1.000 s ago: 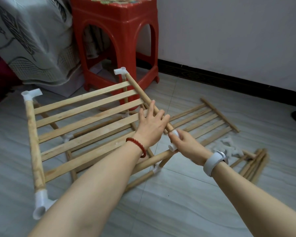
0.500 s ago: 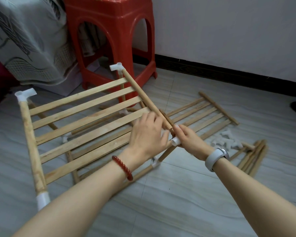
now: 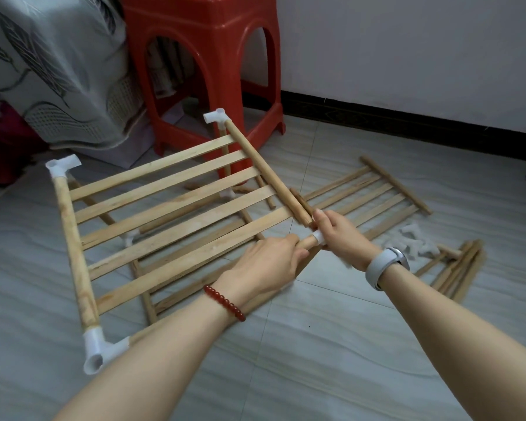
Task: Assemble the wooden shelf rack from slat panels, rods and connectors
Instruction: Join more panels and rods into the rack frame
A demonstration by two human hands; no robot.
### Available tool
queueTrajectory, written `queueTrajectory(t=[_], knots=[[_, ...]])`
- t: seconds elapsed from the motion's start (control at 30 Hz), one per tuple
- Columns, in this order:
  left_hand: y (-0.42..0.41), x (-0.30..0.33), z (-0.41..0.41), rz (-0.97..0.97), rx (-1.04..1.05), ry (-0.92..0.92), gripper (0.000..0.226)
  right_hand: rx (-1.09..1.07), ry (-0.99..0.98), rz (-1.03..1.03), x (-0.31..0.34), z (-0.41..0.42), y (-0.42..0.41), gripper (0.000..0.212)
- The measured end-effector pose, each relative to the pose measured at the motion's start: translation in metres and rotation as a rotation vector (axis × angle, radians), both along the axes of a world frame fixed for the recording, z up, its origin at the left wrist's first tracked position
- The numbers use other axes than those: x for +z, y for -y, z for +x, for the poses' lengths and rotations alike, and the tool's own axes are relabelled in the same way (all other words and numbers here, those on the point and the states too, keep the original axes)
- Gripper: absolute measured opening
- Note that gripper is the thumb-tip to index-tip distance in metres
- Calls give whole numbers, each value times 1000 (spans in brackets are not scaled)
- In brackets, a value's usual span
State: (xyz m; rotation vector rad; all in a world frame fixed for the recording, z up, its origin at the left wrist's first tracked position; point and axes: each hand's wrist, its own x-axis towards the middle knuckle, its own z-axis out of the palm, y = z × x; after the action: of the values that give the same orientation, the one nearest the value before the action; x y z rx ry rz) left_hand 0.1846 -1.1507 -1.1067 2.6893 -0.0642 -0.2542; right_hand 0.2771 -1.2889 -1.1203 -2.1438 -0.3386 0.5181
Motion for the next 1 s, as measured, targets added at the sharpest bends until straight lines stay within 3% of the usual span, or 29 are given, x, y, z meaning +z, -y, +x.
queueTrajectory(t=[0.27, 0.47, 0.57, 0.73, 0.87, 0.93, 1.0], knots=[[8, -9, -7, -33, 29, 28, 28, -114, 11, 13, -8, -16, 2, 36], [5, -11, -12, -42, 6, 38, 22, -75, 6, 31, -5, -30, 0, 39], [0, -9, -16, -37, -21, 54, 17, -89, -52, 80, -8, -36, 0, 35], [-1, -4, -28, 53, -15, 85, 28, -145, -255, 205, -5, -44, 3, 44], [-9, -2, -44, 136, 51, 259, 44, -249, -357, 260, 0, -43, -2, 50], [-20, 2, -47, 121, 129, 419, 41, -275, -386, 331, 2, -40, -5, 54], [-35, 5, -46, 169, 217, 420, 36, -336, -457, 432, 3, -42, -11, 53]])
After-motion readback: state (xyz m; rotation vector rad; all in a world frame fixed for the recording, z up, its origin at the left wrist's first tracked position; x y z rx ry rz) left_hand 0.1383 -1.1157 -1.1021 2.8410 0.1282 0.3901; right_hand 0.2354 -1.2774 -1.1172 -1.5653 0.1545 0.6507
